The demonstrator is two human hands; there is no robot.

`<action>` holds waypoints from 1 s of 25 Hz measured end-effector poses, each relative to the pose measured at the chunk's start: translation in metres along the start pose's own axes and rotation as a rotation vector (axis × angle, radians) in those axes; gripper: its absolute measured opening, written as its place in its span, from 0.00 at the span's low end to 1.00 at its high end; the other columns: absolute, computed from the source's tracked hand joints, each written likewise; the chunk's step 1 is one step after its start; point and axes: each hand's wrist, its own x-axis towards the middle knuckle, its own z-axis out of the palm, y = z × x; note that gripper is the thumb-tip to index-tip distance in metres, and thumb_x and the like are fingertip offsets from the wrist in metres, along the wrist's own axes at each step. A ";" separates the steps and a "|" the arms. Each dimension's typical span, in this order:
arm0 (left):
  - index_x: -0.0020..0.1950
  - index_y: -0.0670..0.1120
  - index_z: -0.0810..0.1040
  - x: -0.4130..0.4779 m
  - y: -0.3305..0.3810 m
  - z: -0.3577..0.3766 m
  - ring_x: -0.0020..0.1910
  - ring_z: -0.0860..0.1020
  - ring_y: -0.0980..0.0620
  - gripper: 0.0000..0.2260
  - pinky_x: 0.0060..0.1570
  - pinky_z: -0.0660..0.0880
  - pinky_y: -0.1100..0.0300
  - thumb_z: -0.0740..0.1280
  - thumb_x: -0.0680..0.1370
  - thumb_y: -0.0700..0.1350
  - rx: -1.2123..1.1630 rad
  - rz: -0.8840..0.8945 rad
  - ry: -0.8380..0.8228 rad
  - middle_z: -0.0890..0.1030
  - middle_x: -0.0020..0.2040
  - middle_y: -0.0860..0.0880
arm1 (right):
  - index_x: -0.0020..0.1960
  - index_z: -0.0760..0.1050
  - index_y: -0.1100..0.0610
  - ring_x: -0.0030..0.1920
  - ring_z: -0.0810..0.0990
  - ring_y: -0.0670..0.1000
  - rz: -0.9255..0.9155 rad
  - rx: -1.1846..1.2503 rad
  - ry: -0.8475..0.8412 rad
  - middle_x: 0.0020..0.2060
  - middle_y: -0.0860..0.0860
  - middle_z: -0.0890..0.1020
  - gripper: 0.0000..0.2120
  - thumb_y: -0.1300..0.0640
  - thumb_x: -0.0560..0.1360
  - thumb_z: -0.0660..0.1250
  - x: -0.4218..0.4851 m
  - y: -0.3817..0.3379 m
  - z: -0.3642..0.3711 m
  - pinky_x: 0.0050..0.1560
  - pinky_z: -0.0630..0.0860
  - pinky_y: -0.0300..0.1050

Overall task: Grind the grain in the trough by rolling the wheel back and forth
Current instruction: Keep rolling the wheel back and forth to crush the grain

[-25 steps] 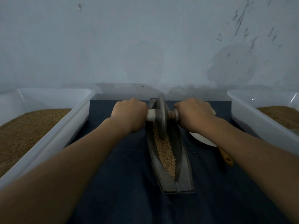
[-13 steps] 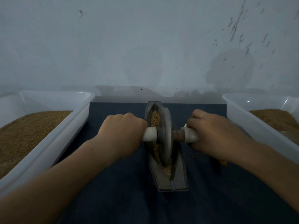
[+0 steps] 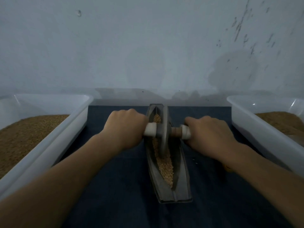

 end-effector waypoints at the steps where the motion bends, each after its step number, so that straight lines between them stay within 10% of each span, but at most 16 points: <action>1: 0.43 0.56 0.69 -0.014 0.000 -0.003 0.31 0.66 0.52 0.09 0.31 0.62 0.57 0.68 0.73 0.54 -0.026 0.007 0.007 0.65 0.34 0.56 | 0.35 0.57 0.44 0.26 0.63 0.45 -0.042 -0.035 0.035 0.27 0.43 0.66 0.21 0.43 0.68 0.71 -0.011 0.000 -0.005 0.27 0.51 0.39; 7: 0.42 0.59 0.69 -0.026 -0.005 -0.011 0.41 0.69 0.52 0.09 0.41 0.64 0.53 0.66 0.72 0.61 -0.088 0.014 -0.060 0.69 0.41 0.57 | 0.33 0.58 0.45 0.24 0.59 0.44 -0.059 -0.143 0.016 0.25 0.42 0.62 0.22 0.43 0.65 0.73 -0.019 0.000 -0.017 0.27 0.48 0.37; 14: 0.53 0.54 0.79 0.040 -0.011 0.004 0.41 0.77 0.47 0.09 0.37 0.70 0.53 0.67 0.74 0.52 -0.020 -0.055 -0.142 0.76 0.43 0.51 | 0.40 0.72 0.47 0.37 0.74 0.54 0.075 0.033 -0.177 0.39 0.47 0.78 0.07 0.46 0.73 0.68 0.049 -0.001 0.003 0.36 0.68 0.46; 25: 0.45 0.56 0.75 -0.019 -0.002 0.002 0.28 0.64 0.54 0.05 0.28 0.60 0.58 0.69 0.72 0.54 -0.016 0.003 -0.058 0.64 0.33 0.55 | 0.31 0.55 0.44 0.24 0.58 0.42 -0.048 -0.148 0.017 0.25 0.42 0.62 0.25 0.46 0.63 0.74 -0.012 -0.001 -0.011 0.27 0.49 0.36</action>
